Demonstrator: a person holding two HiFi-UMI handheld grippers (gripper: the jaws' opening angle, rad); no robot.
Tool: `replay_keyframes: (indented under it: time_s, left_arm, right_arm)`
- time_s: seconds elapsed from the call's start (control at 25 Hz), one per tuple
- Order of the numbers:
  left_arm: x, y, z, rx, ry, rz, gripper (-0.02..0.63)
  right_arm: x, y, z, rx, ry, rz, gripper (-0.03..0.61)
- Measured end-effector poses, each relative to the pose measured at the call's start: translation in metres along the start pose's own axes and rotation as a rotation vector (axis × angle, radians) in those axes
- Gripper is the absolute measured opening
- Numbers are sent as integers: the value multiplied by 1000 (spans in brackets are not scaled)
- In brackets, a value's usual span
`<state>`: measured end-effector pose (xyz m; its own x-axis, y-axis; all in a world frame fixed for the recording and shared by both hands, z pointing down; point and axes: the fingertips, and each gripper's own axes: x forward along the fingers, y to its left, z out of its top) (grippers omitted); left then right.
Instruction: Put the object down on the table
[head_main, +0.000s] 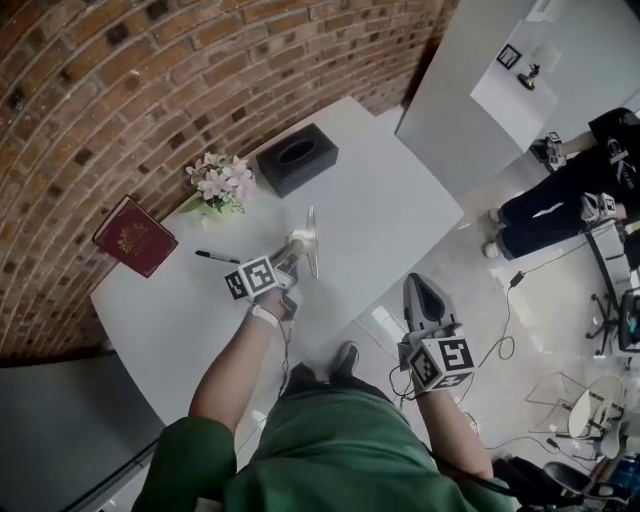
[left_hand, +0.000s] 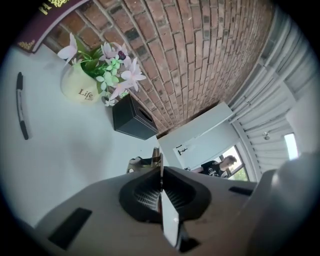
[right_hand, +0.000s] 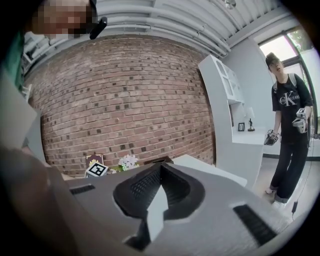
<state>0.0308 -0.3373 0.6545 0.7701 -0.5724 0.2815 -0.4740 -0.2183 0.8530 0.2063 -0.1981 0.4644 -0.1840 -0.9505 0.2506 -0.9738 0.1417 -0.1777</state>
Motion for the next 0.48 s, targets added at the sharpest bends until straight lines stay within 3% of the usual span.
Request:
replay_keyframes:
  time_s: [0.48]
  left_arm:
    - [41, 47, -13, -34, 105, 28, 9]
  right_arm:
    - [-13, -5, -23, -19, 56, -95, 2]
